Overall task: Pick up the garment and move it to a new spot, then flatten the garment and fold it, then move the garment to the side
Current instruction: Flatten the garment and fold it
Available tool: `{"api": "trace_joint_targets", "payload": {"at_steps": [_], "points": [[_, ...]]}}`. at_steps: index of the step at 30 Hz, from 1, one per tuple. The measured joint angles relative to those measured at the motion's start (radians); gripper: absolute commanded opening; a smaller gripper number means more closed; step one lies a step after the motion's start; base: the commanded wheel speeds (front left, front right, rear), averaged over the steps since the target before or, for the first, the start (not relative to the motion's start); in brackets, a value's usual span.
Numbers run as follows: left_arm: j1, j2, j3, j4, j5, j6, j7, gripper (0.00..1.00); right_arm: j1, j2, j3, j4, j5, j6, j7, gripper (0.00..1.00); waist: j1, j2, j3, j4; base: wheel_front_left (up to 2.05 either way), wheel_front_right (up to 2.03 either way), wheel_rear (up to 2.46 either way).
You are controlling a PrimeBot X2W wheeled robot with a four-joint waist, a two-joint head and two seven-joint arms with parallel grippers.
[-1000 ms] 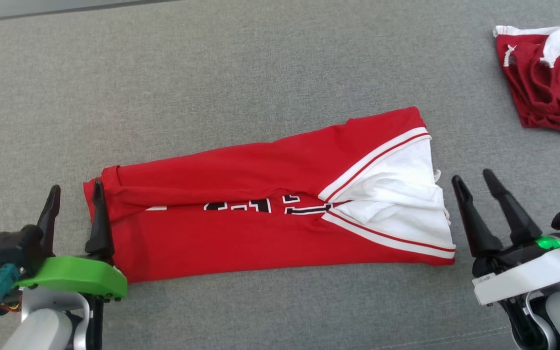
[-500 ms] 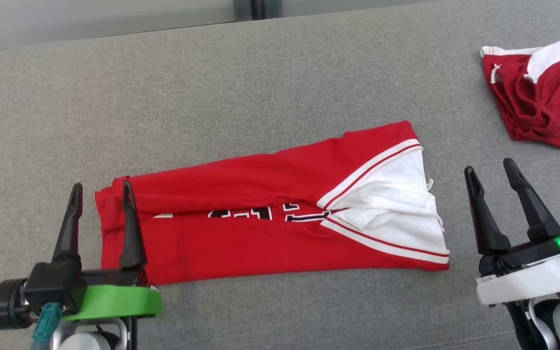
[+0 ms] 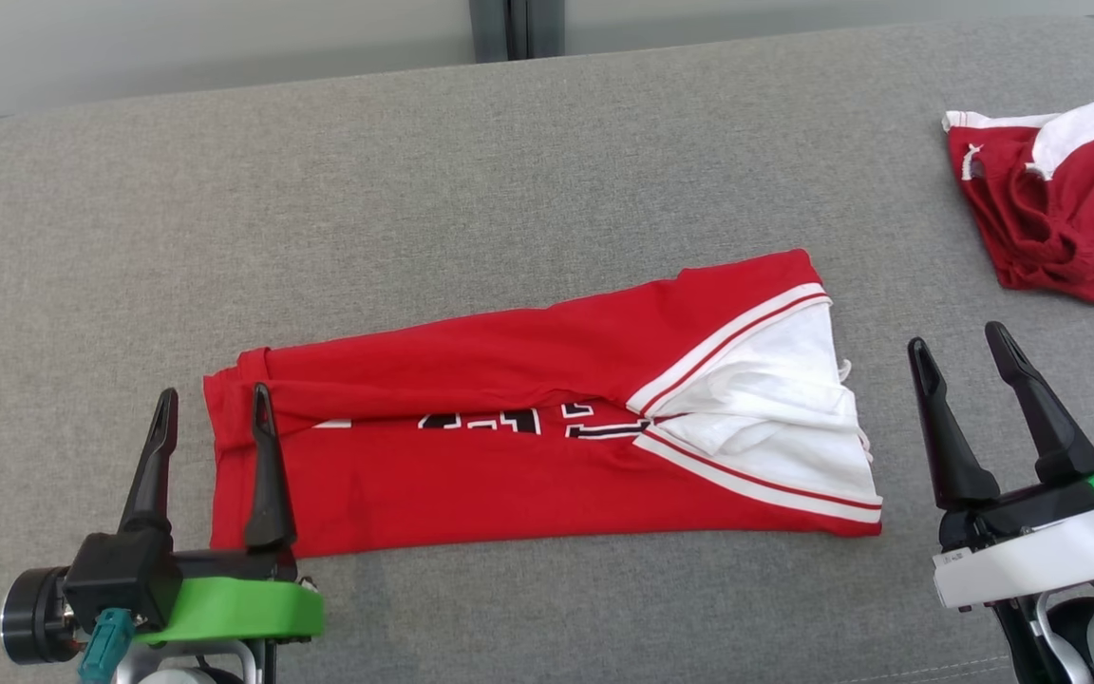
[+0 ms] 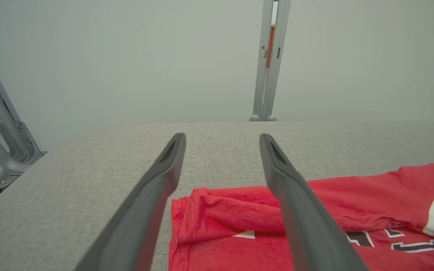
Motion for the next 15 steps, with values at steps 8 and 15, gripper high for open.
{"api": "trace_joint_targets", "payload": {"at_steps": [8,15], "points": [[-0.023,-0.032,0.017,0.003,0.028,-0.036,0.000,1.00,0.003,-0.011,-0.030,0.045,0.002,0.000,0.019,1.00,0.0000,0.0000,0.030,0.015,0.00,0.00,0.00],[-0.114,-0.067,0.049,0.004,0.069,-0.078,0.000,1.00,-0.048,-0.038,-0.012,0.230,0.046,0.000,0.001,1.00,0.0000,0.0000,0.101,0.047,0.00,0.00,0.00]]}}
